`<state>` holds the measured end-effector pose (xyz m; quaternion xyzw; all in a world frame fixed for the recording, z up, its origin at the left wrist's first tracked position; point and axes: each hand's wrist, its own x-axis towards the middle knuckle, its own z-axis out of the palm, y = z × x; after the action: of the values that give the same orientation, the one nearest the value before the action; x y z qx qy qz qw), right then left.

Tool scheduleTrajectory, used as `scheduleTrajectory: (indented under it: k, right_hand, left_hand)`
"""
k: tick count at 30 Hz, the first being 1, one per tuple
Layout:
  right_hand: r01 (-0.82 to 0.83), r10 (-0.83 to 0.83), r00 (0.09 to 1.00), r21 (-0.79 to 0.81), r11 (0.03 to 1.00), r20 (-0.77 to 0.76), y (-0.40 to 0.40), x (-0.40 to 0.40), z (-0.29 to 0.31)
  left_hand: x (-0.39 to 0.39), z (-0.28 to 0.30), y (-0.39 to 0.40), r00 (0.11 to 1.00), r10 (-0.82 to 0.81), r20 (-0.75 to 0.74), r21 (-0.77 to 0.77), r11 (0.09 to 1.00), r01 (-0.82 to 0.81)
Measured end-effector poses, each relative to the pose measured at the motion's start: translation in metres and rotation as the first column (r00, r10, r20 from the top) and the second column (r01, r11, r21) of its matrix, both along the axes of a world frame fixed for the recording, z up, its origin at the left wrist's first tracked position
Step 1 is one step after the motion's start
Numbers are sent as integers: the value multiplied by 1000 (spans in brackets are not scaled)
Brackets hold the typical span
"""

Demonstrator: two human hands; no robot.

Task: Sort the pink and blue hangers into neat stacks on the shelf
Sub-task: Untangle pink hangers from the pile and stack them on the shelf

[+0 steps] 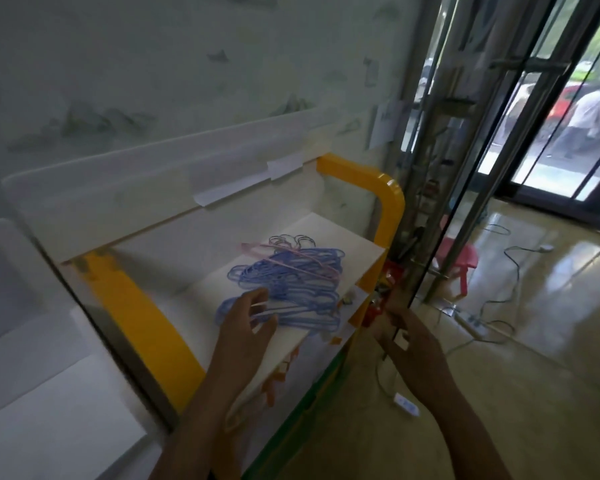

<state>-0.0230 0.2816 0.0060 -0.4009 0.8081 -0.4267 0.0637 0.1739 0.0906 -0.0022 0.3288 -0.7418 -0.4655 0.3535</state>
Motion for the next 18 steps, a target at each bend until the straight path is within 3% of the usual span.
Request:
scheduleTrajectory:
  k: [8,18]
  right_hand:
    - [-87,79,988,54,995,136,-54,-76,-22]
    - [-249,239,962,66,966,135,-124,-153,-16]
  left_hand:
    - [-43,-7,-31,991,124,-38,42,992,-123]
    - [-86,-14,-60,944,324,-64,10,946,-324]
